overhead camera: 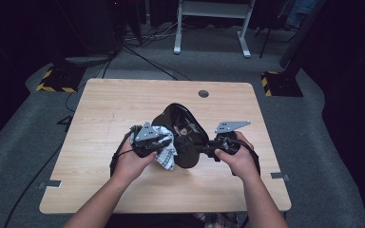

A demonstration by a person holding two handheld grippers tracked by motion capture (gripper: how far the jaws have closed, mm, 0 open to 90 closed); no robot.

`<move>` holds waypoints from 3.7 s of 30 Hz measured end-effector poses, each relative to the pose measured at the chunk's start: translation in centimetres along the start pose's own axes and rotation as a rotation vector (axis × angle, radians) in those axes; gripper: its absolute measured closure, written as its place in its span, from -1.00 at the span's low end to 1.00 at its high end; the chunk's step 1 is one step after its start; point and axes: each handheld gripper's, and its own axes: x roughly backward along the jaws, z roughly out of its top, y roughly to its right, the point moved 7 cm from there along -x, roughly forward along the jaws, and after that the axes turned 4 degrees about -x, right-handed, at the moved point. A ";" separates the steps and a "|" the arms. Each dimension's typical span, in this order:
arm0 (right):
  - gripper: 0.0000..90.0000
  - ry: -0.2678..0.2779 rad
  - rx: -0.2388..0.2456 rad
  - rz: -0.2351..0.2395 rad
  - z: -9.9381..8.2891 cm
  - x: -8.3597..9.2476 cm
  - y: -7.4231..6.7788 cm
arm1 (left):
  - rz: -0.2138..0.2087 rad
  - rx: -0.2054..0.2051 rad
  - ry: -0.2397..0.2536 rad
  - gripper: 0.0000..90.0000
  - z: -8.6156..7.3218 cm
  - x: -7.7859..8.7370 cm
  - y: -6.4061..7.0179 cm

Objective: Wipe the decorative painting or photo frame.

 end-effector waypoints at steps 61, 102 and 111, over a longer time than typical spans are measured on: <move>0.67 -0.002 0.001 0.012 0.0 0.0 -0.1 | 0.078 0.117 -0.062 0.69 -2.9 0.3 -4.1; 0.65 -0.002 -0.017 0.017 0.0 -0.1 -0.2 | 0.066 0.049 -0.102 0.69 -2.9 -0.6 -2.5; 0.65 -0.001 -0.017 0.014 0.1 -0.1 -0.1 | 0.038 0.067 -0.137 0.69 -3.7 -1.4 -1.7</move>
